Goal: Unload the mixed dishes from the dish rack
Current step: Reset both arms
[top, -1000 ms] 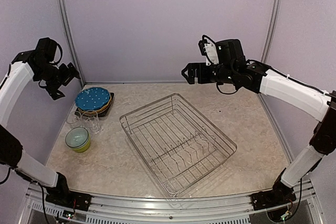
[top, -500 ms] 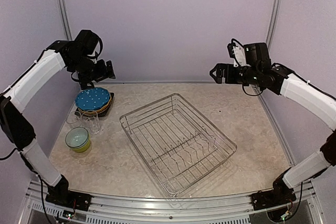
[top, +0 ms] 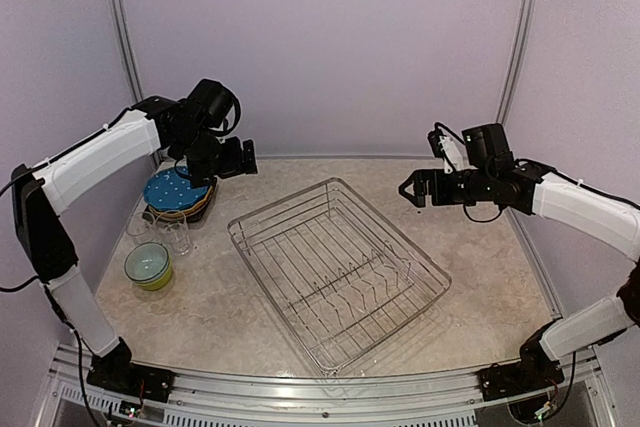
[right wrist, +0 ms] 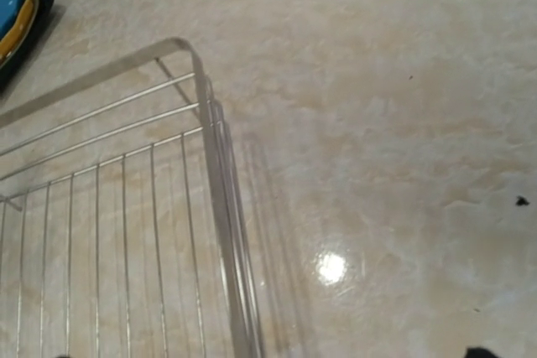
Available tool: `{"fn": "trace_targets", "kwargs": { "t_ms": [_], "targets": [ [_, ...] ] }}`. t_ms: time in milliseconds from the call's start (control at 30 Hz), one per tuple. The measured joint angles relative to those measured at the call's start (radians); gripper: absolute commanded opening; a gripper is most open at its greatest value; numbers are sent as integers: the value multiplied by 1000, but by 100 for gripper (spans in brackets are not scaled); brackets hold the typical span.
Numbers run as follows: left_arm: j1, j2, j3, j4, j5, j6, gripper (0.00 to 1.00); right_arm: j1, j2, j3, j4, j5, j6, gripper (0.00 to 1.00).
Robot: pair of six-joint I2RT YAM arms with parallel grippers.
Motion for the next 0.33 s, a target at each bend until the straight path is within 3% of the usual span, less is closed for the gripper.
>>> {"fn": "trace_targets", "kwargs": {
  "t_ms": [333],
  "targets": [
    [0,-7,-72,37,-6,-49,99,0,2,-25,39,-48,0,99]
  ]
}}
